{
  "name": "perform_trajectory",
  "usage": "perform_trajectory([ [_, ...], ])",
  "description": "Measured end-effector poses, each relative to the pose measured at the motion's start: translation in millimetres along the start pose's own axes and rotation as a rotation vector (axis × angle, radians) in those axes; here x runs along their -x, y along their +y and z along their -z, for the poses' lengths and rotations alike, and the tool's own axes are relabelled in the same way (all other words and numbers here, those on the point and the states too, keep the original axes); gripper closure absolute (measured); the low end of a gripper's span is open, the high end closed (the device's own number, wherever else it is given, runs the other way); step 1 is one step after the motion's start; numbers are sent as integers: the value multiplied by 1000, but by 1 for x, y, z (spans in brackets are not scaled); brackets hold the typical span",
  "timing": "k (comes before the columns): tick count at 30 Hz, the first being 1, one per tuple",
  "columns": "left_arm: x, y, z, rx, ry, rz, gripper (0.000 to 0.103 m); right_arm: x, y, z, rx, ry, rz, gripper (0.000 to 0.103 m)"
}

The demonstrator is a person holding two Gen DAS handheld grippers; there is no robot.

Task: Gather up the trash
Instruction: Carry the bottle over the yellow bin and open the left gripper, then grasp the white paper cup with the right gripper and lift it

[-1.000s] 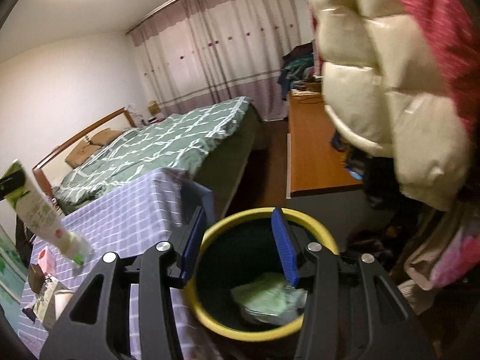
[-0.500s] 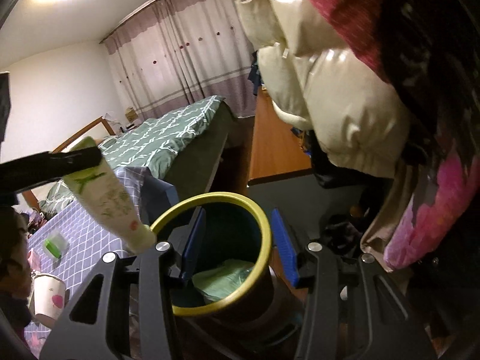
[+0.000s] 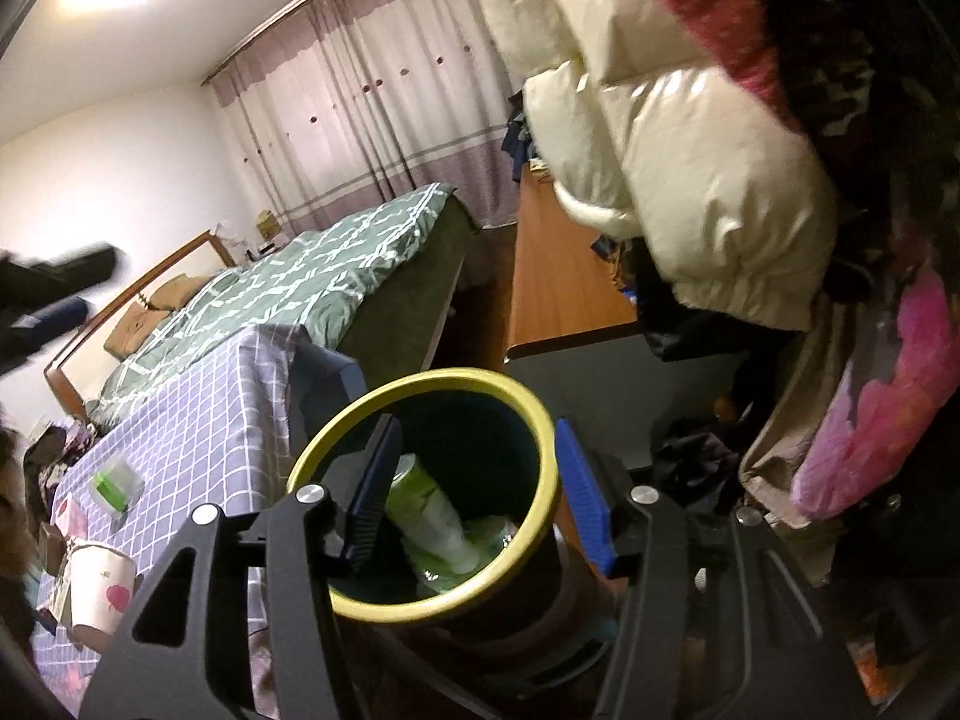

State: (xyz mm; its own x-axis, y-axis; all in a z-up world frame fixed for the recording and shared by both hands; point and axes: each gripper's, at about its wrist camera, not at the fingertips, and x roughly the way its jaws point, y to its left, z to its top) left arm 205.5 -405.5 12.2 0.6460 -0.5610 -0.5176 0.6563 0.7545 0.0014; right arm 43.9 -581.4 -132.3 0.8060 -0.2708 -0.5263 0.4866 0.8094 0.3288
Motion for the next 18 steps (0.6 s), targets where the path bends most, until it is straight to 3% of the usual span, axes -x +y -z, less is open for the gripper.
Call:
perform_trajectory([
  [3, 36, 37, 6, 44, -49, -46, 9, -2, 17, 3, 29, 11, -16, 52],
  [10, 109, 149, 44, 177, -118, -272, 6, -8, 70, 9, 120, 34, -68, 51],
  [13, 128, 196, 67, 223, -119, -381, 6, -10, 102, 16, 178, 54, -90, 51],
  [18, 148, 257, 103, 284, -111, -493, 6, -10, 151, 28, 259, 86, -159, 51],
])
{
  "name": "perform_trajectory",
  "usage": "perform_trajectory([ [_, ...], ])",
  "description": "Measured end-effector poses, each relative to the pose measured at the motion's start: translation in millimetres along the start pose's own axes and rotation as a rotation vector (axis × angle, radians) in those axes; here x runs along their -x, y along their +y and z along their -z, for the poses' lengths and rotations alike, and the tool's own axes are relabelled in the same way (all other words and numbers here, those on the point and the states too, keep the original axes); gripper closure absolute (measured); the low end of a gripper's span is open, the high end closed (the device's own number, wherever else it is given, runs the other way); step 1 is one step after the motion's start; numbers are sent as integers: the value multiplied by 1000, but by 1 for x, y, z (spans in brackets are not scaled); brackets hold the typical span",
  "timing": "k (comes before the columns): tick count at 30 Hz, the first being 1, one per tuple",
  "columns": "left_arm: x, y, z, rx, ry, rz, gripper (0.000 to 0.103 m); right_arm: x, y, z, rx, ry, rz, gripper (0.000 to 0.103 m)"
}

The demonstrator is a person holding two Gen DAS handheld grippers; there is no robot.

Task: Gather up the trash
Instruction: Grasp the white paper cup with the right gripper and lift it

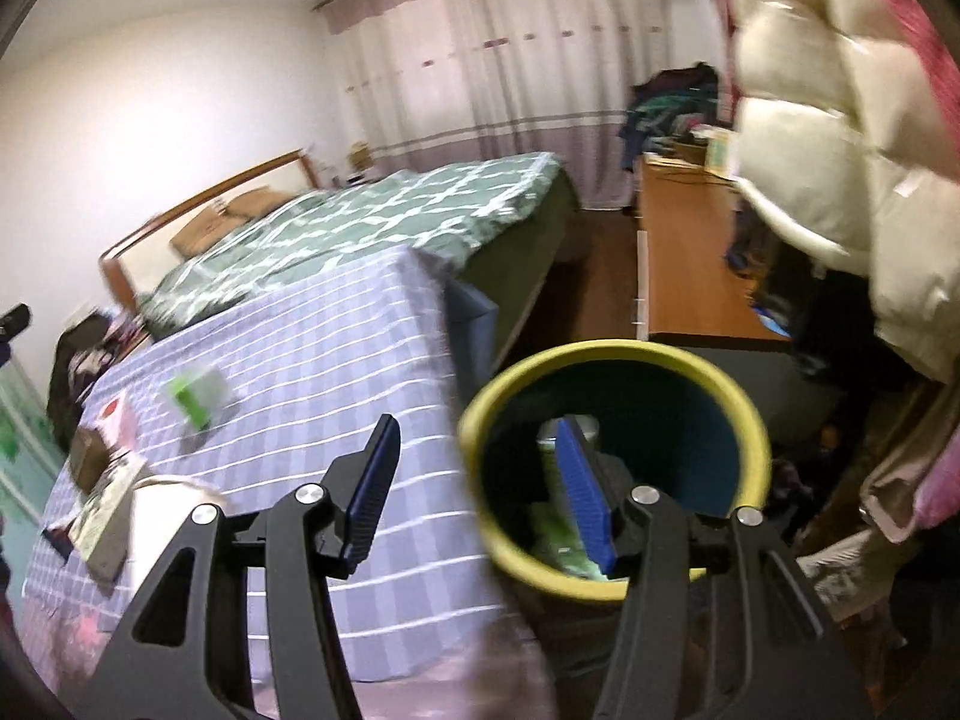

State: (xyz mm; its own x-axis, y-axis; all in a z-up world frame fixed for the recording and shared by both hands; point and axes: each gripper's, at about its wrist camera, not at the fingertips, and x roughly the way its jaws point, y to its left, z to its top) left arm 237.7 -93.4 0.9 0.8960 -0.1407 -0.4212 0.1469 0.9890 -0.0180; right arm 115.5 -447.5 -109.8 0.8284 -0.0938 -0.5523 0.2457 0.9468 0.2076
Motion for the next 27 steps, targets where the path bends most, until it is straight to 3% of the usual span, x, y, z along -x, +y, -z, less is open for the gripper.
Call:
perform_trajectory([
  [7, -19, 83, 34, 63, -2, -133, 6, -1, 73, 7, 113, 56, -172, 50],
  [12, -26, 118, 55, 148, 23, -101, 5, 3, 109, 18, 177, 87, -263, 41],
  [16, -26, 131, 56, 192, 21, -80, 5, -4, 124, 31, 227, 136, -272, 37],
  [27, -26, 128, 60, 188, 27, -73, 5, -20, 125, 53, 238, 229, -260, 33],
])
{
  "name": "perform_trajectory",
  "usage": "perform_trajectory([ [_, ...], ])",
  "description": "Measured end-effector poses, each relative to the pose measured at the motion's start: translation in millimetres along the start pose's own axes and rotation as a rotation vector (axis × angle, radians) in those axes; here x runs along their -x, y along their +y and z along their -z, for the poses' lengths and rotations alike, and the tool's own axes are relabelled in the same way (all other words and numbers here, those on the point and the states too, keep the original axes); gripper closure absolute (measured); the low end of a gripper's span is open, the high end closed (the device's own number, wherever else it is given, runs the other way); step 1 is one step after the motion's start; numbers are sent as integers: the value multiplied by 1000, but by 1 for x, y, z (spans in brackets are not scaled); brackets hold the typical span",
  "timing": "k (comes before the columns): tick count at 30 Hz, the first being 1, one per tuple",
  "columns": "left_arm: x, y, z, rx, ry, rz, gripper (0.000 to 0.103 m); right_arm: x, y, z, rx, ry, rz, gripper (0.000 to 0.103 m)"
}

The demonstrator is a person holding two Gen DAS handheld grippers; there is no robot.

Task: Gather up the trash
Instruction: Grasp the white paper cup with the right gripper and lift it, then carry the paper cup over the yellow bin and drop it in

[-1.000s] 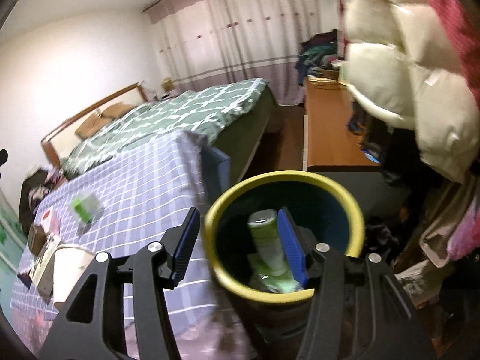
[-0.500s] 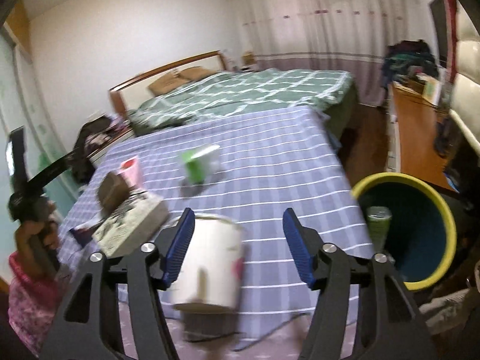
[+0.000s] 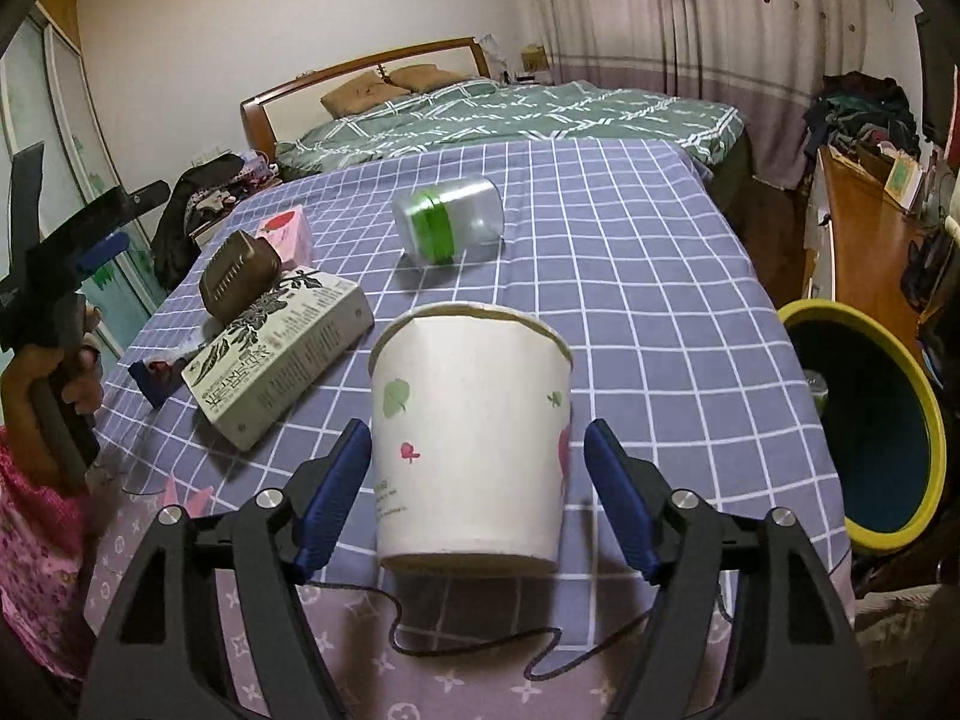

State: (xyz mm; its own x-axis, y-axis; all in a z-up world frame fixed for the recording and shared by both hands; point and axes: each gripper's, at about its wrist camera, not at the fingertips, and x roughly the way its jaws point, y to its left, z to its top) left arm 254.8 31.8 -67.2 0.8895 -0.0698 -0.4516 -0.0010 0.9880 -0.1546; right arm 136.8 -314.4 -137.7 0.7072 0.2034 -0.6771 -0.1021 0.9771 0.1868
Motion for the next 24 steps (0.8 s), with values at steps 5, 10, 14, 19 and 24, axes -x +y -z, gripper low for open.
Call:
perform_trajectory([
  [5, -2, -1, 2, -10, 8, 0, 5, 1, -4, -1, -17, 8, -30, 40],
  [10, 1, -2, 2, -13, 1, -1, 5, 6, -8, -3, -32, -3, -51, 43],
  [14, 2, -4, 2, -10, 6, 3, 5, 12, -15, -8, -45, -31, -26, 43],
  [19, 4, -7, 2, -18, 7, 4, 5, 20, -33, -15, -73, -72, 46, 43],
  [24, 4, -7, 2, -20, 7, 3, 5, 30, -64, -21, -122, -116, 141, 43],
])
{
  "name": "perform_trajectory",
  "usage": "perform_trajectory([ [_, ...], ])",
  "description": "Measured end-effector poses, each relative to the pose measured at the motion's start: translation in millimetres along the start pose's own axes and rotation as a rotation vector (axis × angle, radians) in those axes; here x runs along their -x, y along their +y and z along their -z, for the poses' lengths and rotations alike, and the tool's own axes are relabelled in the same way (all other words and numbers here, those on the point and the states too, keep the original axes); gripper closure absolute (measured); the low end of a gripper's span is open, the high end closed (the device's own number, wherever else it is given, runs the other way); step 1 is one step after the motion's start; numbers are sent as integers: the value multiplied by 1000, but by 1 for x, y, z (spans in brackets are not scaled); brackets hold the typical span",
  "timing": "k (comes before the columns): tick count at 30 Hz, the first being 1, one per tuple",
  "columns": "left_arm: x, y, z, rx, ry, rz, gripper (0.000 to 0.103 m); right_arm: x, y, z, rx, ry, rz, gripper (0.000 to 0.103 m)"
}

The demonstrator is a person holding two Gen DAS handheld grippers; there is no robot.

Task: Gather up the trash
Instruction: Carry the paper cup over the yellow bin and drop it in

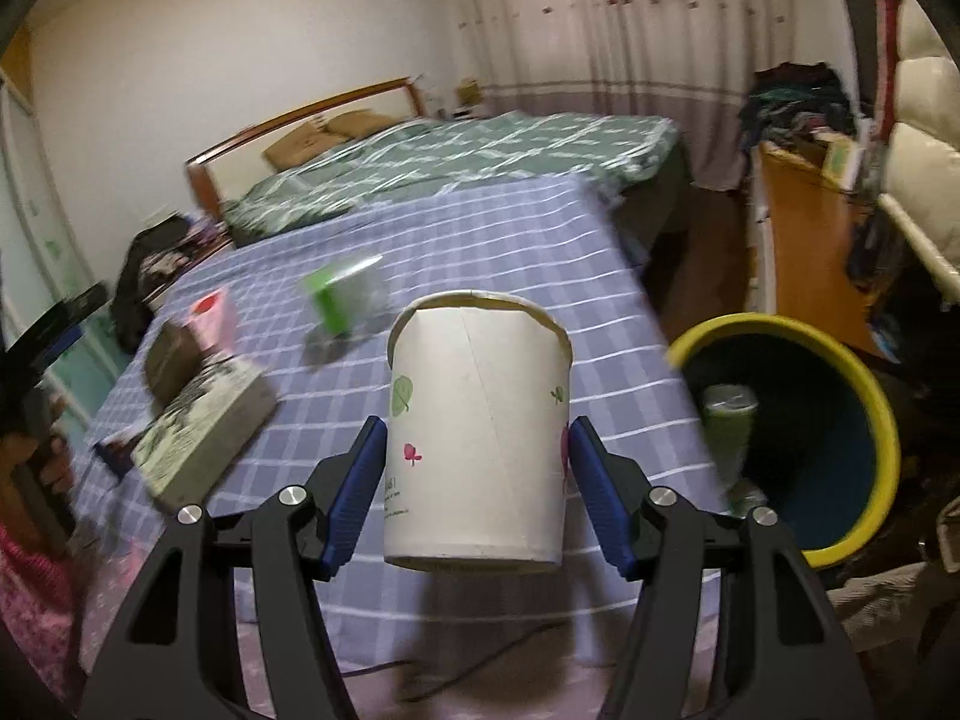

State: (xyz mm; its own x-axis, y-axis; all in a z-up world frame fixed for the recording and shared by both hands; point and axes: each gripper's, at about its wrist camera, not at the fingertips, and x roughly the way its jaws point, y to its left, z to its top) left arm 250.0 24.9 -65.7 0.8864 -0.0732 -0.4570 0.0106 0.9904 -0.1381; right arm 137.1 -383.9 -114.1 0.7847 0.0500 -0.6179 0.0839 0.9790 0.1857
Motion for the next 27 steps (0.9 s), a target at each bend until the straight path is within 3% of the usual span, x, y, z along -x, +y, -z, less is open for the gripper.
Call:
perform_trajectory([
  [8, 0, -1, 0, -1, 2, -1, 5, 5, -66, -25, -91, -66, 174, 43],
  [17, -2, -4, 2, -4, 8, -6, 5, -17, -126, -30, -177, -37, 310, 41],
  [23, -4, -3, 2, -7, 13, -6, 5, -26, -138, -32, -217, -25, 364, 39],
  [27, -5, -3, 2, -7, 13, -4, 5, -24, -125, -40, -208, -49, 381, 36],
])
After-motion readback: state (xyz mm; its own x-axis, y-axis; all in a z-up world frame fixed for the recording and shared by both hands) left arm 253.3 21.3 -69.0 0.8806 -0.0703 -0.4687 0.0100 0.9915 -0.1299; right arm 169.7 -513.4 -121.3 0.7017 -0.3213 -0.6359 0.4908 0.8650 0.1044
